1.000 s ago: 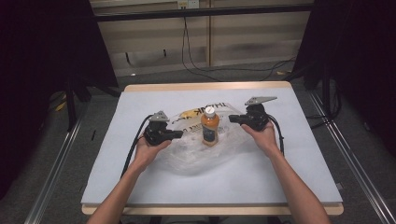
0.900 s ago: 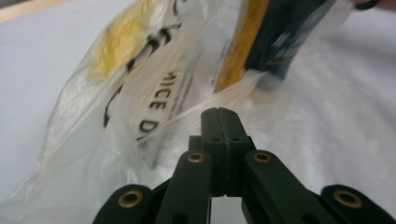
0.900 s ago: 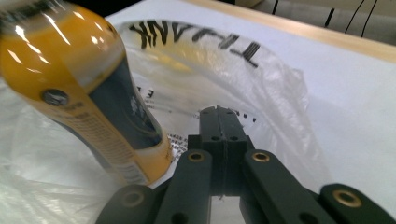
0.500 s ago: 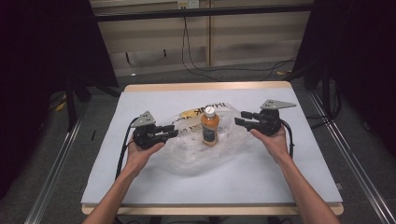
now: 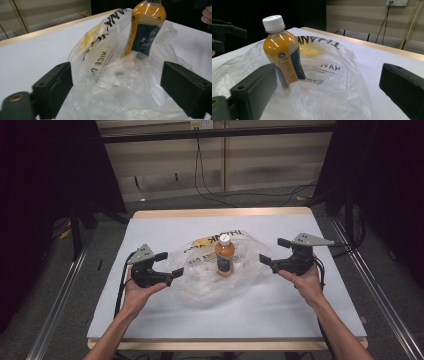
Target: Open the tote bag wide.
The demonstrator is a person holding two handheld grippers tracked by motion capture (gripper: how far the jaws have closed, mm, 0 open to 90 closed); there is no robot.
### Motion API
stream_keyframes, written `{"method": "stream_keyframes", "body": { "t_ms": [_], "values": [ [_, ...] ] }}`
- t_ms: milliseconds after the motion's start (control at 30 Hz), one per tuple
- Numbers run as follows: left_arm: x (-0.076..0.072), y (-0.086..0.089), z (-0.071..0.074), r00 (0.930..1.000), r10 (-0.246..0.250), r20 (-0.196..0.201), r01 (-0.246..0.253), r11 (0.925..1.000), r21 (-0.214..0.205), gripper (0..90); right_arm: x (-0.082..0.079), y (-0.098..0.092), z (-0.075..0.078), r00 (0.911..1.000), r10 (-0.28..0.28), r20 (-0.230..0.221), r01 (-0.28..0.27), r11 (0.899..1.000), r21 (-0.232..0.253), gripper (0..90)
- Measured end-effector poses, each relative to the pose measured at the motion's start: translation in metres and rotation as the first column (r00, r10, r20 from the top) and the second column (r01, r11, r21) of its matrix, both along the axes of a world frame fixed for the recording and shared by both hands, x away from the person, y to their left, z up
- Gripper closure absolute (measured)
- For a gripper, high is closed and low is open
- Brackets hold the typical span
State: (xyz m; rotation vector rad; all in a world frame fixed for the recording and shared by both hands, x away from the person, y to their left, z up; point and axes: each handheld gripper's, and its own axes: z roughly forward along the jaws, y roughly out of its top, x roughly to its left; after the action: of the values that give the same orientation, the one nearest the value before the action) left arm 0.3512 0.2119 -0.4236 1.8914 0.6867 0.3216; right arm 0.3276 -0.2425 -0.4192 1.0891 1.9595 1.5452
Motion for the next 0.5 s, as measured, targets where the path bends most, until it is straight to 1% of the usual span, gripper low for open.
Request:
{"method": "stream_keyframes", "body": {
  "t_ms": [33,67,100,133,167,200,233,300,333,367,400,433,467,500],
  "values": [
    [-0.002,0.001,-0.001,1.0000,0.003,-0.004,-0.003,1.0000,-0.002,9.4,0.000,0.000,0.000,1.0000,0.000,0.000,0.000,1.000,0.000,0.7],
    [-0.005,0.002,-0.002,1.0000,0.006,-0.003,-0.006,1.0000,-0.005,8.0,-0.003,-0.002,-0.001,1.0000,-0.007,0.002,0.007,1.000,-0.003,0.7],
    [-0.009,0.006,-0.003,0.9999,0.009,0.005,-0.009,0.9999,-0.009,5.0,-0.008,-0.004,-0.002,0.9999,-0.015,0.004,0.015,1.000,-0.008,0.5],
    [-0.012,0.007,-0.003,0.9998,0.019,0.004,-0.019,0.9998,-0.010,4.4,-0.011,-0.005,-0.003,0.9996,-0.029,0.004,0.029,0.999,-0.021,0.6],
    [-0.012,0.007,-0.003,0.9998,0.019,0.004,-0.019,0.9998,-0.010,3.9,-0.011,-0.005,-0.003,0.9996,-0.029,0.004,0.029,0.999,-0.021,0.6],
    [-0.015,0.009,-0.003,0.9999,0.015,0.007,-0.015,0.9998,-0.014,4.1,-0.017,-0.008,-0.004,0.9993,-0.035,0.013,0.035,0.999,-0.009,0.5],
    [-0.018,0.011,-0.003,0.9997,0.022,0.010,-0.022,0.9996,-0.015,3.7,-0.021,-0.010,-0.005,0.9992,-0.040,0.006,0.040,0.999,-0.001,0.7],
    [-0.026,0.016,-0.004,0.9985,0.037,0.041,-0.038,0.9993,0.006,2.7,-0.027,-0.013,-0.006,0.9987,-0.050,0.005,0.050,0.999,-0.010,0.5],
    [-0.029,0.018,-0.004,0.9978,0.044,0.048,-0.044,0.9990,-0.002,2.7,-0.032,-0.014,-0.007,0.9982,-0.057,0.018,0.057,0.998,-0.017,0.8],
    [-0.029,0.018,-0.004,0.9978,0.044,0.048,-0.044,0.9990,-0.002,2.7,-0.036,-0.016,-0.007,0.9980,-0.060,0.020,0.060,0.998,-0.027,1.2],
    [-0.031,0.020,-0.004,0.9971,0.052,0.056,-0.052,0.9986,0.006,2.8,-0.039,-0.016,-0.008,0.9979,-0.062,0.022,0.062,0.998,-0.027,1.6],
    [-0.033,0.022,-0.004,0.9971,0.053,0.054,-0.053,0.9986,-0.006,3.0,-0.043,-0.018,-0.008,0.9978,-0.065,0.015,0.065,0.998,-0.022,1.7],
    [-0.034,0.025,-0.005,0.9965,0.038,0.074,-0.036,0.9991,-0.023,3.0,-0.046,-0.019,-0.008,0.9980,-0.061,0.015,0.062,0.998,-0.015,1.8],
    [-0.037,0.027,-0.005,0.9960,0.029,0.085,-0.026,0.9992,-0.032,3.0,-0.046,-0.019,-0.008,0.9980,-0.061,0.015,0.062,0.998,-0.015,1.8]
  ]
}}
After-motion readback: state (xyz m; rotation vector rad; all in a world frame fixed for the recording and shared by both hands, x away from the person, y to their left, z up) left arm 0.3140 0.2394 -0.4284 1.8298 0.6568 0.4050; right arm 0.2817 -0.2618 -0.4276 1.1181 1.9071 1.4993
